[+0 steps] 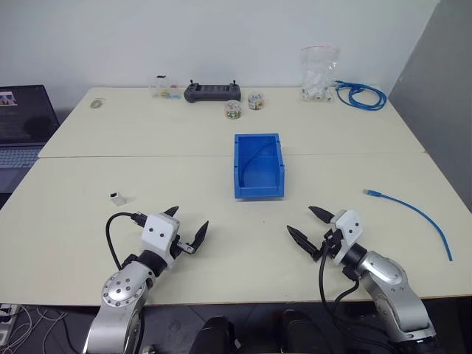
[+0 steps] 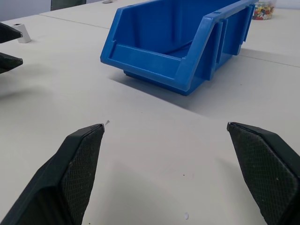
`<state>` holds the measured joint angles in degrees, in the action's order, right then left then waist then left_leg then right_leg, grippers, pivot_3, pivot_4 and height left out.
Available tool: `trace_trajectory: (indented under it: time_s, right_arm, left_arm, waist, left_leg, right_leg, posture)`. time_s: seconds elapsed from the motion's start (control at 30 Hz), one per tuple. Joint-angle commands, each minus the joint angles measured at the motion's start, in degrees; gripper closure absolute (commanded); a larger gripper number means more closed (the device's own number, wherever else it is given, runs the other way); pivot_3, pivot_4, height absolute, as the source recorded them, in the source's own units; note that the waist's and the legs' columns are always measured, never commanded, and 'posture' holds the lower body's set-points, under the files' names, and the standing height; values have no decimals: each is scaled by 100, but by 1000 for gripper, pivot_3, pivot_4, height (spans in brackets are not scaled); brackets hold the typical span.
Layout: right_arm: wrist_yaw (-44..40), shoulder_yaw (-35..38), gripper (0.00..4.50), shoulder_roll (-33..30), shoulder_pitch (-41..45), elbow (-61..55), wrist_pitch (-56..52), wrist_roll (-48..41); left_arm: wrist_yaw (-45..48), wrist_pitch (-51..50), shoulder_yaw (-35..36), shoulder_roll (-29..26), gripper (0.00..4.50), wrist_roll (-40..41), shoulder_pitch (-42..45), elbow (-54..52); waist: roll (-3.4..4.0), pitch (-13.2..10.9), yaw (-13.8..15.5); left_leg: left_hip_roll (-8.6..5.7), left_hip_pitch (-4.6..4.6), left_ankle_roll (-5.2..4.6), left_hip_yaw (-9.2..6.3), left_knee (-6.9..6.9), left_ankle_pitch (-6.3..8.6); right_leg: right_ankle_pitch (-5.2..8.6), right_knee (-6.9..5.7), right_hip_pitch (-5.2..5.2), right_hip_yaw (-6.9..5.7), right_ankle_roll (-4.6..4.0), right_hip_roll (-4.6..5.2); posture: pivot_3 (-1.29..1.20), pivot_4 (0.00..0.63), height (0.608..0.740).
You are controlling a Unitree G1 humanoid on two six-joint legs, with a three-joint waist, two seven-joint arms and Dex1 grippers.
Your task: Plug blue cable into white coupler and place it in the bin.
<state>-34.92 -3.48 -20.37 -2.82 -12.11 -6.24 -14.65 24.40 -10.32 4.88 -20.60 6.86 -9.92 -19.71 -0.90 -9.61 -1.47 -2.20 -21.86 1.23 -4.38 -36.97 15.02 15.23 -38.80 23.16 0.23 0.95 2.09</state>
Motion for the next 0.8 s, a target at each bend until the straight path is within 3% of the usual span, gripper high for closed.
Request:
trace_trajectory:
  time_s: [0.03,0.23,0.57,0.8]
  right_arm:
    - [-64,33,37,-44,13,-245,52,-63]
    - [-40,14,37,-35,-6,-260,71,-34]
    - [-19,82,37,-49,-60,-346,16,-102]
    - [-159,632,37,-513,195,-929,-634,-718]
  left_arm:
    - [42,153,54,-48,0,64,15,-85]
    - [63,176,49,-49,0,71,12,-70]
    - [139,169,38,-74,0,114,68,-81]
    - [954,-85,-262,-501,0,480,493,-475]
  waist:
    - [0,0,-2]
    - [0,0,-4]
    - [1,0,3]
    - [2,-1,13]
  left_leg:
    - [-2,-2,0,-4,0,0]
    - [-9,-8,0,-46,0,0]
    - [-5,-3,1,-59,0,0]
    - [-6,-4,1,-58,-1,0]
  right_leg:
    - [0,0,-2,-4,0,2]
    - [2,8,-18,-70,-3,12]
    - [4,23,-34,-68,-6,10]
    - [4,24,-36,-68,-6,11]
  posture:
    - [0,150,740]
    - [0,150,740]
    - [0,150,740]
    - [0,150,740]
